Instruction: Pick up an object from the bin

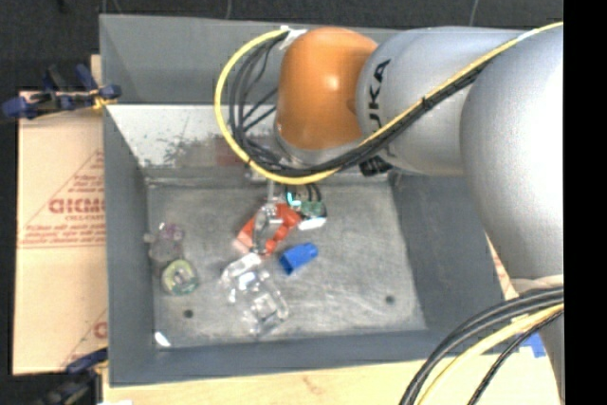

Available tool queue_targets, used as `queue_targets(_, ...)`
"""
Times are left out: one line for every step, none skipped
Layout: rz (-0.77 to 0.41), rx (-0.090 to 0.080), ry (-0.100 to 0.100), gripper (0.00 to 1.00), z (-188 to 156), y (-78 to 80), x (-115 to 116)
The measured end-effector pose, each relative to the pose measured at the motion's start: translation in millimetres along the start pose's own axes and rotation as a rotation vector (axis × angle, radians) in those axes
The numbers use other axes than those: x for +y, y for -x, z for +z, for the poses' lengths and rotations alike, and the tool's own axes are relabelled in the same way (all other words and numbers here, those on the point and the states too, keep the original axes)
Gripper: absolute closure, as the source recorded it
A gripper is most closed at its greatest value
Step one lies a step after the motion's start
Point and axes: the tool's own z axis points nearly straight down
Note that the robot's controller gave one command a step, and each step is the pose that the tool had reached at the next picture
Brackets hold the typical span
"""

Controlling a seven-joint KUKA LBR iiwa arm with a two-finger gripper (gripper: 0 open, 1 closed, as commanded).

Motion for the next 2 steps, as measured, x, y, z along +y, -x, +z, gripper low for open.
queue_targets(-0.408,-0.015,-0.001,0.00,69.5,10.8,-46.3)
queue_targets(-0.544,-0.012,-0.004,0.00,41.2,29.7,-38.0)
